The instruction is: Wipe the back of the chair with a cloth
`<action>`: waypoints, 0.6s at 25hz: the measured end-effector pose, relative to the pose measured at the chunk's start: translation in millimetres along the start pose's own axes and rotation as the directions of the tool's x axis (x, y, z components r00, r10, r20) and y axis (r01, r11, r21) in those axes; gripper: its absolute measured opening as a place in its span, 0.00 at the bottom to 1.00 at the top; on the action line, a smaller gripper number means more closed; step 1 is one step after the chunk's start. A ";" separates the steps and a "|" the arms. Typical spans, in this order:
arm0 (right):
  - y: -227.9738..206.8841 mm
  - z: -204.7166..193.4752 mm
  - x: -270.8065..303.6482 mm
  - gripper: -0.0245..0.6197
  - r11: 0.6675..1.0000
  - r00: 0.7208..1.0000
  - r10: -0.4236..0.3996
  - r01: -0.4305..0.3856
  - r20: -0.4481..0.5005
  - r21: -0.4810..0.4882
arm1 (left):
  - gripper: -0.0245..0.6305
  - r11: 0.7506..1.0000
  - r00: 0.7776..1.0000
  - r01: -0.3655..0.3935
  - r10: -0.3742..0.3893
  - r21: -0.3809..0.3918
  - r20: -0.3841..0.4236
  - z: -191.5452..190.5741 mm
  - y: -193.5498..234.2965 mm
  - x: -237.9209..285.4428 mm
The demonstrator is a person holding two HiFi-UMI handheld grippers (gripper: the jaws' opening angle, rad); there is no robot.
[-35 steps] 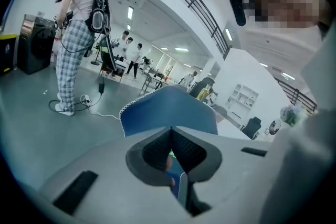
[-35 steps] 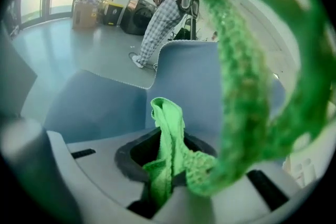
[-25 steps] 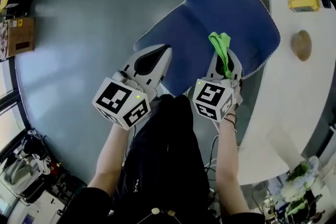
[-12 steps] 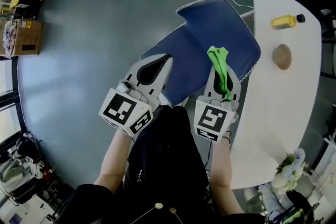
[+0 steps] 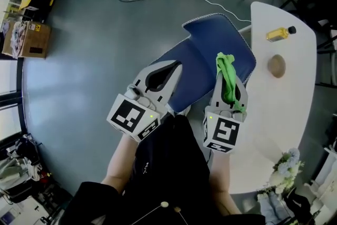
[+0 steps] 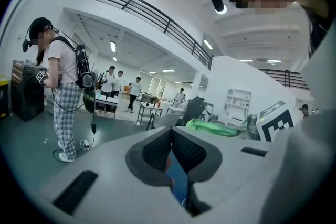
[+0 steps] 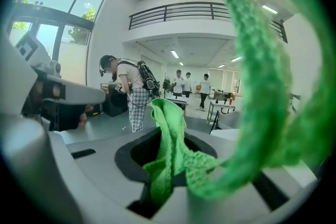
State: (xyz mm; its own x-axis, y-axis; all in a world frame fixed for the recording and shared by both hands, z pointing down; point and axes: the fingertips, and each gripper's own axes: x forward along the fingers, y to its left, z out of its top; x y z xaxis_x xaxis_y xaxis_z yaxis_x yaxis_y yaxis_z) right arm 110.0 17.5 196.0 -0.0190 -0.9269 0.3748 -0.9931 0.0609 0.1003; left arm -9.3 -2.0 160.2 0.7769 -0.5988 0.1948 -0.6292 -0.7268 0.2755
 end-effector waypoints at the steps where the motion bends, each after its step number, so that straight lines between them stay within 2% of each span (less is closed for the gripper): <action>1: -1.6 6.9 -3.0 0.11 1.000 1.000 -0.001 0.001 0.013 0.006 | 0.04 1.000 1.000 0.007 -0.007 0.005 0.006 4.9 -2.7 0.1; 7: -4.7 46.2 -23.9 0.11 0.997 0.995 0.008 -0.016 0.103 0.075 | 0.04 0.999 0.998 0.007 -0.009 0.037 0.056 34.3 -17.7 -8.7; 15: -3.4 86.3 -54.0 0.11 0.994 0.979 0.042 -0.061 0.198 0.090 | 0.04 0.994 0.994 0.026 -0.037 0.108 0.102 68.8 -49.6 -25.1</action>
State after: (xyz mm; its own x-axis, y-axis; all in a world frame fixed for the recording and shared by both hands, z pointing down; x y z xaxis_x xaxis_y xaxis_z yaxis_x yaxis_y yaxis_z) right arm 104.4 35.4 95.9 -0.0834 -0.9784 0.1891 -0.9965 0.0837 -0.0065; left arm 0.7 25.9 76.9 0.7930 -0.6030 0.0871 -0.6080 -0.7739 0.1771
